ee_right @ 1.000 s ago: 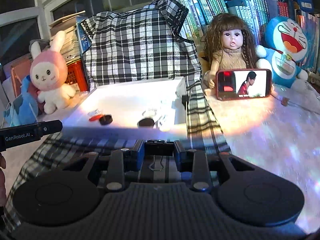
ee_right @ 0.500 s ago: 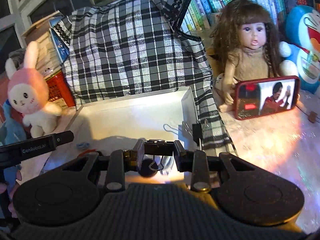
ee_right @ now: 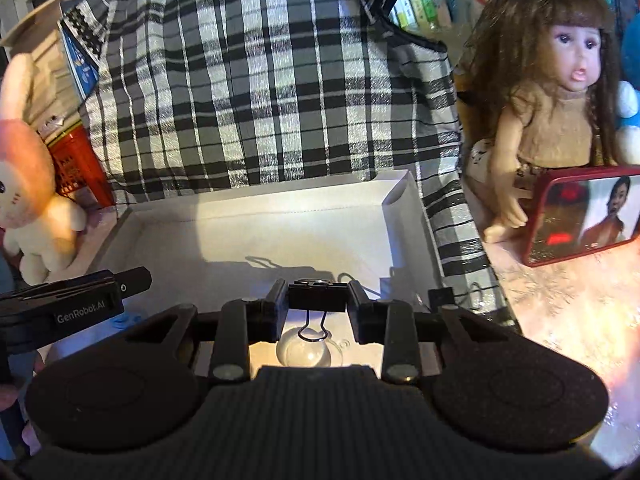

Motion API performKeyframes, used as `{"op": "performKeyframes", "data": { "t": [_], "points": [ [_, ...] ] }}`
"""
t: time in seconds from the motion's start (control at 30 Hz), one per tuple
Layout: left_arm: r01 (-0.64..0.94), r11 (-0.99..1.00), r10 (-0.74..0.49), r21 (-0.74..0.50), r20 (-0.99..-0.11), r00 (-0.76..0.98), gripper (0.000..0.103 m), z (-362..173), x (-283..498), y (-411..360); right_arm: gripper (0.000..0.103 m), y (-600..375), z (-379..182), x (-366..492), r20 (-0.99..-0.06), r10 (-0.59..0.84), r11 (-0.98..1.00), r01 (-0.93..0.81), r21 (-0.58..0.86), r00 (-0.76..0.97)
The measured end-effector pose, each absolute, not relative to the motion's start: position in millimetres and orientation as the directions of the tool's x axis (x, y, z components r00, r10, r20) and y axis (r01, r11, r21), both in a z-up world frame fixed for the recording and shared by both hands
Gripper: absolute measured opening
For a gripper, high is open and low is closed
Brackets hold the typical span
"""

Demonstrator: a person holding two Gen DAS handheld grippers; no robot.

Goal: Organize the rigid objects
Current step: 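Open the left tool to drop the marker while the right tool releases the binder clip, then withdraw both tools from the box back over the plaid cloth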

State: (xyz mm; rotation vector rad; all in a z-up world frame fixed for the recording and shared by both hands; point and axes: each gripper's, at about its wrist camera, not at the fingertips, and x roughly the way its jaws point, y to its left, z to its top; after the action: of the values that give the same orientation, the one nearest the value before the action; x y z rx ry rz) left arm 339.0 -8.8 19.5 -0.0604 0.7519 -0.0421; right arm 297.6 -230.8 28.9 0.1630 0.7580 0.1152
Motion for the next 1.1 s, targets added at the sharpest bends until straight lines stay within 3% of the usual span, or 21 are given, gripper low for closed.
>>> {"op": "performKeyframes", "data": {
  "t": [0.77,0.87,1.0,1.1],
  "points": [
    [0.036,0.999,-0.037,-0.015,-0.695,0.718,0.043,7,346,-17,0.040,-216,10,304,-0.691,0.177,0.983,-0.097,0.153,0.701],
    [0.034,0.999,-0.048,-0.033,-0.693,0.720,0.048,11,341,-14,0.043,-220,15,298,-0.680,0.181,0.983,-0.101,0.156,0.710],
    [0.036,0.999,-0.040,-0.020,-0.682,0.730,0.057,17,328,-16,0.055,-223,22,287,-0.670,0.189,0.981,-0.105,0.164,0.718],
    [0.053,0.999,-0.041,-0.003,-0.669,0.742,0.064,24,314,-19,0.055,-224,30,276,-0.657,0.192,0.981,-0.116,0.158,0.729]
  ]
}}
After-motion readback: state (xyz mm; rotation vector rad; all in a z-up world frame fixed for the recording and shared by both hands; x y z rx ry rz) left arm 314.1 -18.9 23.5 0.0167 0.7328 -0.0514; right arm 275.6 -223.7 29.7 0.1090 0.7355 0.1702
